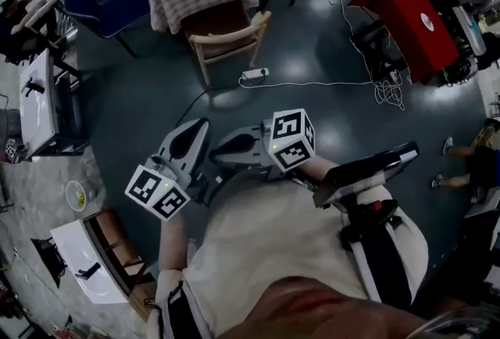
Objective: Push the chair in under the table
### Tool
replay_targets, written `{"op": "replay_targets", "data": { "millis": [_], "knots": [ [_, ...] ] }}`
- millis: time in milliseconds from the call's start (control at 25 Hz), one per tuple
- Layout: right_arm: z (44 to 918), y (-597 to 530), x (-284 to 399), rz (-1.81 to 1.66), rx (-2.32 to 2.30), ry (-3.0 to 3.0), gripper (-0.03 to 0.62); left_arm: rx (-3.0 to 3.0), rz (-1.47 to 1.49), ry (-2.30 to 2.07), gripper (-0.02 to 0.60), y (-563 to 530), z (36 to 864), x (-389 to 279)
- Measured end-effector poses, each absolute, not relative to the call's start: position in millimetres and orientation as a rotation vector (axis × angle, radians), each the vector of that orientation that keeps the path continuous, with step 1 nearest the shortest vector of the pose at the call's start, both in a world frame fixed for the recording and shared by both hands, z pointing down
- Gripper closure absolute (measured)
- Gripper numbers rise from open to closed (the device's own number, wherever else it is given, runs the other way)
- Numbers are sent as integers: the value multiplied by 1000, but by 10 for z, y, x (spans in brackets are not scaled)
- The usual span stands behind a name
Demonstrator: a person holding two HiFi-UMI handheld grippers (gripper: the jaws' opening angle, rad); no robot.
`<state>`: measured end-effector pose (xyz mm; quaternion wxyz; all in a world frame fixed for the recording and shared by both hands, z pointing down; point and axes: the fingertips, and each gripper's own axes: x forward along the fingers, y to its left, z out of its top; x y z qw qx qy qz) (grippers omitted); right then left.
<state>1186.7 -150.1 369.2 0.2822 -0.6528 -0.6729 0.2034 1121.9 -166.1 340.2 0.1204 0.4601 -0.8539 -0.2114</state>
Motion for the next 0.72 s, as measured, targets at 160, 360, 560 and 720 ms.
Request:
{"op": "replay_targets", "data": {
  "millis": [160, 360, 560, 720],
  "knots": [
    [3712, -1664, 12017, 534, -1801, -1658, 583, 1490, -597, -2395, 575, -2111, 3354, 11389],
    [3728, -1648, 12110, 418, -1918, -1488, 583, 1454, -629, -2381, 575, -2298, 3414, 11378],
    [3723, -1822, 12134, 371, -2016, -1273, 583, 1403, -467, -2417, 575, -2507, 3466, 11347],
    [3708, -2114, 11942, 331, -2063, -1144, 583, 1325, -420, -2460, 575, -2769, 3470, 11094]
  ]
}}
